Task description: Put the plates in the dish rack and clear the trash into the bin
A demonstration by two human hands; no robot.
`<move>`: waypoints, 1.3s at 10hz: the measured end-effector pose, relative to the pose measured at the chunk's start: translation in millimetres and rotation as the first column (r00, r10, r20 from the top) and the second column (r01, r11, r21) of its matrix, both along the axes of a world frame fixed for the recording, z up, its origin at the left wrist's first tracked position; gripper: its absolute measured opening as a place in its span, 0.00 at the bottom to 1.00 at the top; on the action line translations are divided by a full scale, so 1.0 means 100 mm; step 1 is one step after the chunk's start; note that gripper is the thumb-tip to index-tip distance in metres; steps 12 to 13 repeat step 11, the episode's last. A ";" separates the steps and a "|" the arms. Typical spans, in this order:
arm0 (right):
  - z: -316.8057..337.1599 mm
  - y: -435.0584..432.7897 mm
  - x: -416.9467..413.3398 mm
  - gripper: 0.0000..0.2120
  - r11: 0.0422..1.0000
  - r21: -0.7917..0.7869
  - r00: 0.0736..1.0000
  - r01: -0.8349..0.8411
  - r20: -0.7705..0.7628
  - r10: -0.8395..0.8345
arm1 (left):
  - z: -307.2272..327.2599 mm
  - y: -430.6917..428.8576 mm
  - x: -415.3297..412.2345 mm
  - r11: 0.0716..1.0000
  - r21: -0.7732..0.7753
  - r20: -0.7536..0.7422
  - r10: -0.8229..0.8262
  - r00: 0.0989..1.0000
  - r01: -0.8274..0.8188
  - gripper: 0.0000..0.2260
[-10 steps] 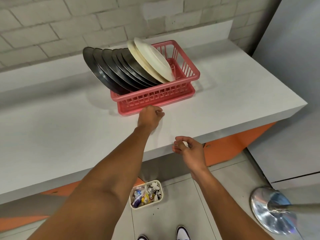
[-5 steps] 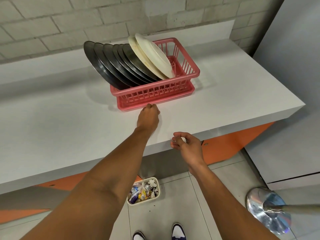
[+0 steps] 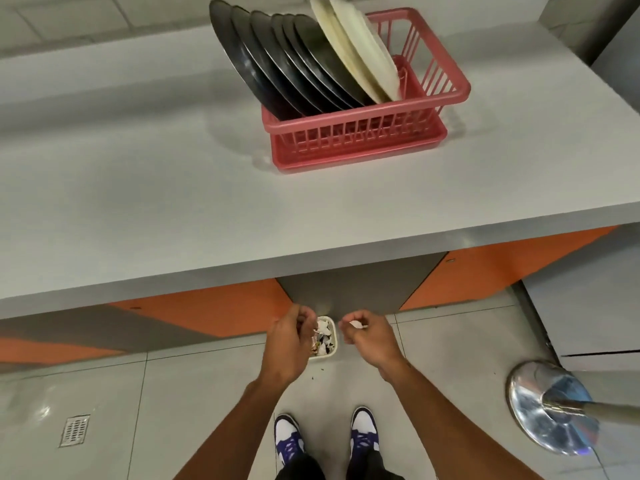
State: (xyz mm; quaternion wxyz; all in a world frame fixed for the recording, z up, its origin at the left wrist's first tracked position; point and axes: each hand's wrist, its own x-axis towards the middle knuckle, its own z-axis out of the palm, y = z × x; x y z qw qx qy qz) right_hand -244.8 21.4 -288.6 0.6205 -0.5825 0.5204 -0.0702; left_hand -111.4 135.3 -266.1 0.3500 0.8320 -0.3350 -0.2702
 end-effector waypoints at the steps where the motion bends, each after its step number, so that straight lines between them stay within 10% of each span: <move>1: -0.54 0.10 0.09 0.07 0.999 -0.046 0.996 -0.029 -0.090 0.024 | -0.64 0.23 0.18 0.989 0.139 -0.009 0.049 0.999 -0.047 0.07; 4: -2.59 0.12 0.55 0.06 0.952 -0.100 0.913 -0.290 -0.328 0.243 | -3.22 0.58 0.80 0.898 0.431 -0.138 0.166 0.976 -0.091 0.05; 8: -4.45 0.11 1.15 0.11 0.952 -0.122 0.898 -0.282 -0.384 0.217 | -4.89 0.25 0.95 0.847 0.527 -0.087 0.137 0.987 -0.071 0.09; 13: -4.18 0.06 1.11 0.11 0.943 -0.098 0.887 -0.317 -0.383 0.259 | -4.30 0.22 0.89 0.870 0.483 -0.141 0.187 0.972 -0.097 0.13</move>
